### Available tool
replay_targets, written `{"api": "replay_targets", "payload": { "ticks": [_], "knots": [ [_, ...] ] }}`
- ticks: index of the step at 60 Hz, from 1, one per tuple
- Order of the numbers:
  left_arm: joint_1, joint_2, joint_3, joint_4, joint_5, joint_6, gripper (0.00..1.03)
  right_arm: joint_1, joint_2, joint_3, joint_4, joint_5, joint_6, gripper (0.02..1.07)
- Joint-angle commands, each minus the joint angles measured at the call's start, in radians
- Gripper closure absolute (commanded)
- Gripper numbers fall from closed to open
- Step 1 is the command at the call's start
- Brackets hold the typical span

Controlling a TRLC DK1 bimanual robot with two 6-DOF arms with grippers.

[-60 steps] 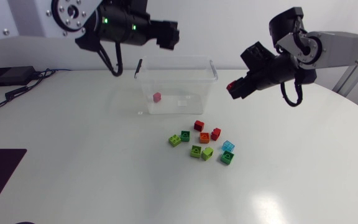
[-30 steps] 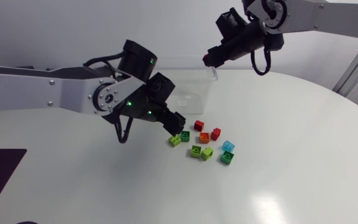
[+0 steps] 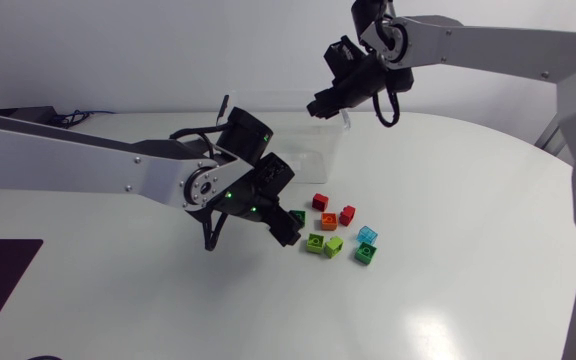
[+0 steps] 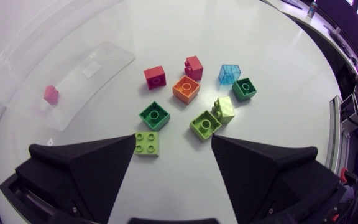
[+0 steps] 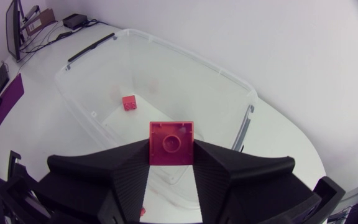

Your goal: Place the duplo bricks in the container

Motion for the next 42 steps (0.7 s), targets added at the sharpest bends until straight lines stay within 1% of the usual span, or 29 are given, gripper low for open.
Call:
{"api": "replay_targets", "payload": {
  "ticks": [1, 2, 5, 6, 9, 12, 18, 22, 28, 35, 42],
  "knots": [
    [0.006, 0.03, -0.026, 0.014, 0.004, 0.031, 0.19, 0.004, 0.047, 0.069, -0.026, 0.009, 0.034, 0.38],
    [0.006, 0.031, -0.026, 0.014, 0.004, 0.033, 0.19, 0.004, 0.051, 0.075, -0.032, 0.009, 0.034, 0.31],
    [0.006, 0.037, -0.026, 0.014, 0.004, 0.039, 0.19, 0.004, 0.053, 0.081, -0.034, 0.012, 0.04, 0.07],
    [0.006, 0.039, -0.024, 0.014, 0.004, 0.042, 0.19, 0.002, 0.051, 0.081, -0.034, 0.012, 0.041, 0.05],
    [0.006, 0.048, -0.023, 0.016, 0.004, 0.045, 0.2, 0.002, 0.037, 0.073, -0.038, 0.012, 0.041, 0.06],
    [0.008, 0.06, -0.014, 0.016, 0.004, 0.045, 0.25, 0.001, 0.001, 0.044, -0.038, 0.014, 0.04, 0.06],
    [0.014, 0.094, 0.006, -0.003, 0.004, 0.068, 0.25, -0.002, -0.101, -0.054, -0.035, 0.012, 0.023, 0.06],
    [0.019, 0.112, 0.017, -0.007, 0.002, 0.088, 0.25, -0.002, -0.19, -0.157, -0.028, 0.006, 0.005, 0.06],
    [0.045, 0.155, 0.065, -0.047, 0.002, 0.117, 0.25, -0.005, -0.345, -0.338, -0.006, -0.017, -0.015, 0.06],
    [0.071, 0.192, 0.098, -0.049, 0.002, 0.139, 0.25, -0.01, -0.493, -0.542, 0.011, -0.04, -0.041, 0.06],
    [0.082, 0.215, 0.14, -0.066, 0.002, 0.143, 0.25, -0.021, -0.59, -0.712, 0.029, -0.041, -0.061, 0.06]
  ]
}}
